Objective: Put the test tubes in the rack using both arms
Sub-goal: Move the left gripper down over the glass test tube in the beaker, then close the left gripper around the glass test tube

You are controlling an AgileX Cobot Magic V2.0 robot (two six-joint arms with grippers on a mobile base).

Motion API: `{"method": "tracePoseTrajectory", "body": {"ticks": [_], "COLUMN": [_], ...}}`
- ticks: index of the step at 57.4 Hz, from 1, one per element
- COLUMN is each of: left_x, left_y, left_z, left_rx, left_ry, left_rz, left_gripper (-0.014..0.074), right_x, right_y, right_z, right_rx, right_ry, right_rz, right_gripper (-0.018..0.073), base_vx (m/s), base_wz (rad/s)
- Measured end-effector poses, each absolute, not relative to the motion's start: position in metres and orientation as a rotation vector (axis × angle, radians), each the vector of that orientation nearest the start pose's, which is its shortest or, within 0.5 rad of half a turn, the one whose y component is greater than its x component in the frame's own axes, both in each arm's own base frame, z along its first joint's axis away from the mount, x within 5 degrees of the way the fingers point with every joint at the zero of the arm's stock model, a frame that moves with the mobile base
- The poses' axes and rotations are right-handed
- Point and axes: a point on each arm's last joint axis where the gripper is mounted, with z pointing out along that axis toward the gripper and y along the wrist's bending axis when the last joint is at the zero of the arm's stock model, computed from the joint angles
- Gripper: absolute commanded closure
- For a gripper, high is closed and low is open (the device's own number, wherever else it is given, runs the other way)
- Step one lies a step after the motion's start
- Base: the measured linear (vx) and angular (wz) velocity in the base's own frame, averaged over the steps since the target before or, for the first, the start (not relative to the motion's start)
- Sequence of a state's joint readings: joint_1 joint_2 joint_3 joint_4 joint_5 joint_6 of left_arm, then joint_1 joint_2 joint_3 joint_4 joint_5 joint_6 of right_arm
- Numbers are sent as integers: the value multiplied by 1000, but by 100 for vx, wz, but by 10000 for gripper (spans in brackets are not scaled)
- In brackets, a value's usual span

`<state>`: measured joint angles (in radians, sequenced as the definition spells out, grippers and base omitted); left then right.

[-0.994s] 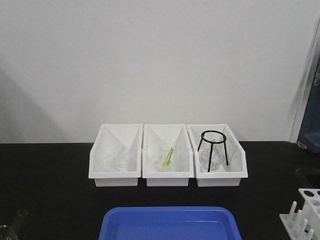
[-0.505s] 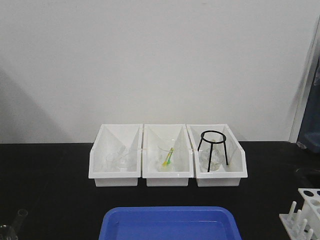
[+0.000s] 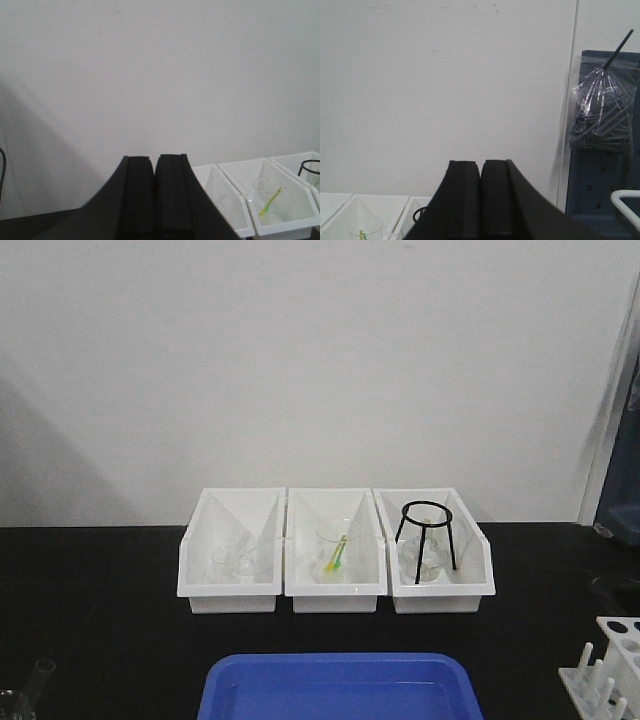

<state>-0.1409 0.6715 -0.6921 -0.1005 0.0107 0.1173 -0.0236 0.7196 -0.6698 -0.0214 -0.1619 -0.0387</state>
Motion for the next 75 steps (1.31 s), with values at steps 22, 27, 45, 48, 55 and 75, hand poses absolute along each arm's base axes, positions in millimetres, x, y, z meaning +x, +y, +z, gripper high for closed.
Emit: {"method": "tracePoseTrajectory", "body": {"ticks": [22, 27, 45, 48, 55, 75], "left_x": [139, 139, 139, 141, 150, 162], "left_y": [-20, -20, -20, -20, -22, -23], "left_z": [384, 384, 380, 375, 345, 233], "left_rx": [226, 249, 276, 303, 426, 611], "left_ry": [1485, 1487, 1522, 1565, 1691, 1939], "left_rz": [14, 38, 56, 72, 148, 207], "left_gripper": [-8, -40, 22, 31, 43, 45], "right_x": [152, 152, 152, 152, 152, 152], "right_y": [-3, -3, -3, -3, -3, -3], "right_z": [386, 386, 387, 387, 387, 387], "right_rx": [-28, -28, -27, -27, -27, -27], "right_ry": [1393, 1392, 1376, 1376, 1376, 1376], "right_rz": [-67, -67, -67, -67, -67, -67], "right_gripper": [1, -74, -74, -57, -7, 128], "base_vx": [0, 0, 0, 0, 0, 0], "base_wz": [0, 0, 0, 0, 0, 0]}}
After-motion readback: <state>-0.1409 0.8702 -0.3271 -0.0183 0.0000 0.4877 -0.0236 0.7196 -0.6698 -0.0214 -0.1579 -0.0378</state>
